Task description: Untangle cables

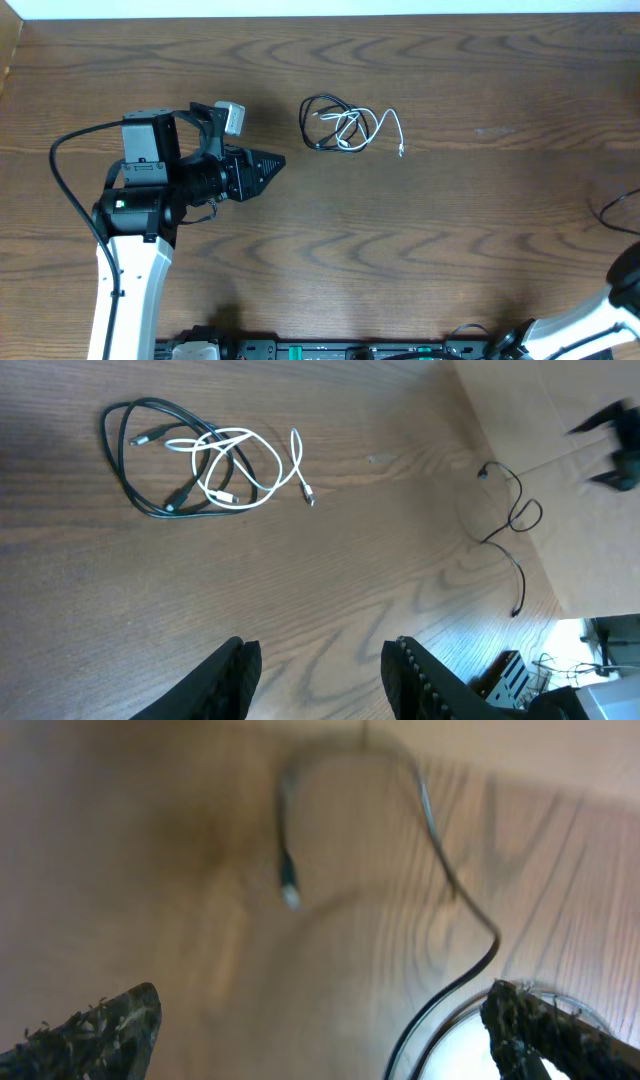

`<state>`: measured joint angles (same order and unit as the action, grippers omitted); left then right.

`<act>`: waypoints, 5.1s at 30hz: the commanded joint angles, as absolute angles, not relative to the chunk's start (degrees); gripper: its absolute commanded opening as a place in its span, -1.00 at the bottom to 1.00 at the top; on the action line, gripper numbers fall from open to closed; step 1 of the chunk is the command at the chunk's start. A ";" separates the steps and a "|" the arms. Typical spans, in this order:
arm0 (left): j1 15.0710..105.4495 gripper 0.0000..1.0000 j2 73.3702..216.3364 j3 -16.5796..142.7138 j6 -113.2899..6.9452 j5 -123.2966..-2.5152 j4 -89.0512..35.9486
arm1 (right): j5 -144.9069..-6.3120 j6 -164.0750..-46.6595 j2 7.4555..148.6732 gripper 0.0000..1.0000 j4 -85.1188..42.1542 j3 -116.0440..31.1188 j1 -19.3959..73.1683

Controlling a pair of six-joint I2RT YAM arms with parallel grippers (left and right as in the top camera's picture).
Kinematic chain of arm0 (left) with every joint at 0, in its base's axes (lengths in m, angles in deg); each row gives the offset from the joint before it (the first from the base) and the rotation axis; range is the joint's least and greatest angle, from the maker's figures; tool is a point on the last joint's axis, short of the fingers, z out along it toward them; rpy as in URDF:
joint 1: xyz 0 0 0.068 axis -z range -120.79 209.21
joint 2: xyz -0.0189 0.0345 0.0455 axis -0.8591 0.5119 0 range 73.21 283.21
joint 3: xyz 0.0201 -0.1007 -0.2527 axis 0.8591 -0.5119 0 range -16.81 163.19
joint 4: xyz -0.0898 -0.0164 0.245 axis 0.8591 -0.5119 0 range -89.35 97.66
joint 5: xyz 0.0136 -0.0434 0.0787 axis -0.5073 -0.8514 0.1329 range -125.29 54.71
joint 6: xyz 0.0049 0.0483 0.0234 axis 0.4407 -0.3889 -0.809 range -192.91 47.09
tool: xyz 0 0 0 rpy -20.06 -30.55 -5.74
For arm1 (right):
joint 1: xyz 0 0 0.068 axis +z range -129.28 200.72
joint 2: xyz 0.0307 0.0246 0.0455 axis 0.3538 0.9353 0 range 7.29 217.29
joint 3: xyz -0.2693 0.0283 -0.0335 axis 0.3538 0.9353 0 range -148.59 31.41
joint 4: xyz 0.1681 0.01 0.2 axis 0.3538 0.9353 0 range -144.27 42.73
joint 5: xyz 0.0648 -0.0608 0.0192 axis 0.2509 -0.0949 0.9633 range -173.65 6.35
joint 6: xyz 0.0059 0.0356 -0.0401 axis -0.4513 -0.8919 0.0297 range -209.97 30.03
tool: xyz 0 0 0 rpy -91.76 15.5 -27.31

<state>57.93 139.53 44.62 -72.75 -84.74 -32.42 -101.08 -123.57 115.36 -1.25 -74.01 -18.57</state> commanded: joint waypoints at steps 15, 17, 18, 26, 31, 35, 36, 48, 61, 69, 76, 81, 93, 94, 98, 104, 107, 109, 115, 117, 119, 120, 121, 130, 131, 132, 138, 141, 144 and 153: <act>58.06 -0.09 139.31 44.93 -73.38 -85.66 -32.14 | -59.16 -105.39 113.48 -0.98 36.14 -74.19 -16.66; 58.06 -0.09 139.31 44.93 -73.38 -85.66 -32.11 | -59.75 -101.45 113.48 -0.98 39.90 -74.19 -16.66; 58.06 -0.09 139.31 44.93 -73.60 -85.66 -32.11 | -63.60 -99.05 113.48 -0.98 43.16 -74.17 -16.66; 58.06 -0.09 139.31 44.93 -74.43 -85.66 -32.14 | -80.87 -110.48 113.29 -0.97 37.28 -66.52 -16.66; 58.06 -0.09 139.31 44.93 -74.43 -85.66 -32.14 | -84.76 -118.92 110.05 -0.98 29.76 -54.87 -16.69; 58.06 -0.09 139.31 44.93 -74.45 -85.66 -32.14 | -85.61 -121.85 102.34 -0.97 19.49 -43.35 -16.69; 58.06 -0.09 139.31 44.93 -74.49 -85.66 -32.14 | -86.46 -122.13 100.24 -0.95 17.06 -40.77 -16.69; 58.06 -0.09 139.31 44.93 -75.30 -85.66 -32.16 | -89.11 -116.49 88.52 -0.74 -14.61 -12.86 -16.69; 58.06 -0.09 139.31 44.93 -75.28 -85.66 -32.18 | -87.38 -106.42 88.63 0.60 -25.84 -12.27 -16.69; 58.06 -0.09 139.31 44.93 -75.28 -85.68 -32.18 | -81.74 -100.97 88.68 0.30 -35.70 -12.27 -16.69; 58.06 -0.09 139.31 44.93 -75.26 -85.68 -32.20 | -81.04 -101.04 88.68 -0.29 -37.06 -12.27 -16.69; 58.06 -0.09 139.31 44.93 -75.26 -85.68 -32.20 | -79.07 -101.04 88.68 -0.77 -39.94 -12.29 -16.69; 58.06 -0.09 139.31 44.93 -75.24 -85.66 -32.22 | -78.94 -101.06 88.61 -0.98 -62.34 -12.44 -16.79; 58.06 -0.09 139.31 44.93 -75.24 -85.66 -32.22 | -78.96 -101.06 88.61 -0.98 -66.41 -12.44 -16.79; 58.06 -0.09 139.31 44.93 -75.24 -85.66 -32.22 | -78.94 -101.06 88.63 -0.98 -81.23 -12.44 -17.65; 58.06 -0.09 139.33 44.93 -75.24 -85.66 -32.84 | -78.68 -105.80 88.72 -0.98 -95.46 -12.46 -21.89; 58.06 -0.09 139.33 44.93 -75.22 -85.66 -32.81 | -76.04 -106.22 90.21 -0.98 -93.64 -12.46 -23.81; 58.06 -0.09 139.33 44.93 -75.22 -85.66 -32.81 | -74.59 -106.22 92.17 -0.98 -91.20 -12.46 -24.90; 58.06 -0.09 139.33 44.93 -74.54 -85.66 -32.84 | -73.83 -106.77 100.52 -0.98 -84.79 -12.46 -25.58; 58.06 -0.09 139.33 44.93 -74.56 -85.68 -32.84 | -73.81 -108.78 103.71 -0.98 -83.37 -12.46 -25.69; 58.06 -0.09 139.33 44.93 -74.54 -85.66 -32.84 | -73.78 -110.83 105.37 -0.98 -82.23 -12.44 -25.73; 58.06 -0.09 139.33 44.93 -74.56 -85.66 -32.84 | -73.65 -111.82 105.86 -0.72 -82.02 -12.44 -25.73; 58.06 -0.09 139.33 44.93 -74.56 -85.66 -32.84 | -72.80 -112.47 105.92 -0.02 -81.93 -12.44 -25.73; 58.06 -0.09 139.33 44.93 -74.58 -85.66 -32.81 | -62.31 -123.44 105.90 0.99 -79.48 -12.46 -25.67; 58.06 -0.09 139.33 44.93 -74.60 -85.66 -32.81 | -58.70 -127.62 105.90 0.99 -78.69 -12.46 -25.67; 58.06 -0.09 139.33 44.93 -74.60 -85.66 -32.81 | -56.54 -129.65 105.90 0.99 -78.30 -12.46 -25.67; 58.06 -0.08 139.33 44.93 -74.62 -85.66 -32.81 | -44.96 -141.39 105.86 0.98 -69.67 -12.44 -23.77; 58.06 -0.09 139.33 44.93 -74.62 -85.64 -32.81 | -51.05 -143.18 105.70 0.99 -62.78 -12.44 -22.43; 58.06 -0.09 139.33 44.93 -74.65 -85.64 -32.79 | -61.09 -142.55 104.78 0.98 -55.22 -12.44 -22.39; 58.06 -0.09 139.38 44.93 -75.74 -84.13 -32.79 | -80.98 -137.43 99.76 0.99 -37.89 -12.46 -28.42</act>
